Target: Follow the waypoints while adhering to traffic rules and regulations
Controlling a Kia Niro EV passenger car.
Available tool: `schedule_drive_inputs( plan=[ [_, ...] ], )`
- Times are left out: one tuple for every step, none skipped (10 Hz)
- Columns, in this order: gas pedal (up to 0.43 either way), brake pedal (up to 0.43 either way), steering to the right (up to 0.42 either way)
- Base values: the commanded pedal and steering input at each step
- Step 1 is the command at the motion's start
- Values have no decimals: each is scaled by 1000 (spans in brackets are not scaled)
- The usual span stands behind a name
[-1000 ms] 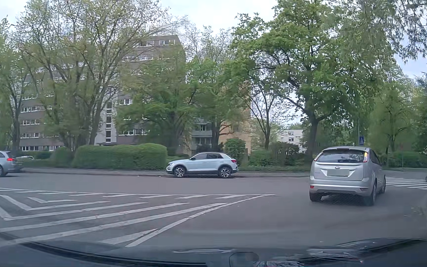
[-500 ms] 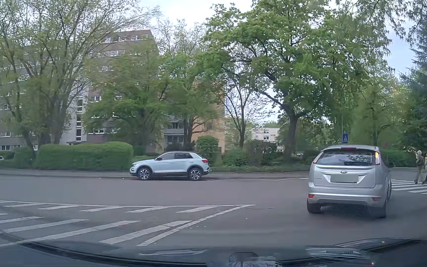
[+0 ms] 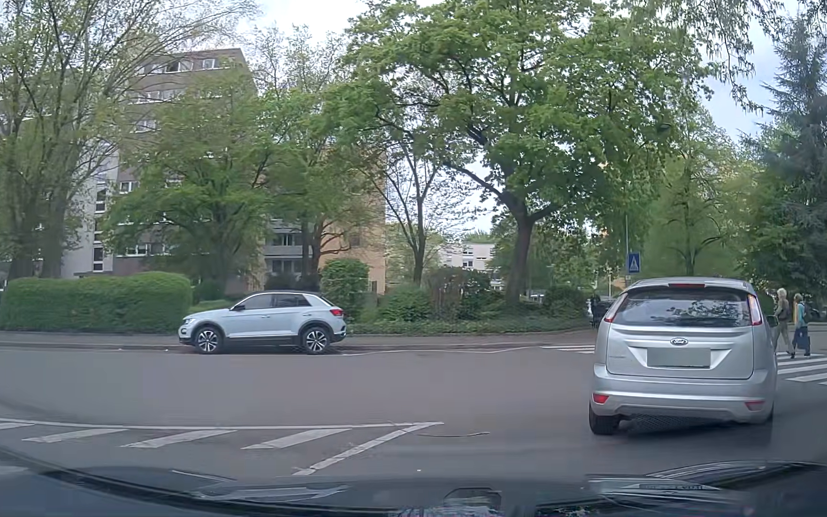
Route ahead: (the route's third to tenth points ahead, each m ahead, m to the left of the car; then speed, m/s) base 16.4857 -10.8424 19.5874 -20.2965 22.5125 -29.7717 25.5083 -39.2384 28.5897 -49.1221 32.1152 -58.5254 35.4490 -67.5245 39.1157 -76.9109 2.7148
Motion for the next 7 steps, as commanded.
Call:
schedule_drive_inputs(
  plan=[
    [0,213,262],
    [0,207,272],
    [0,189,278],
    [0,171,281],
    [0,146,284],
    [0,110,288],
    [0,61,292]
  ],
)
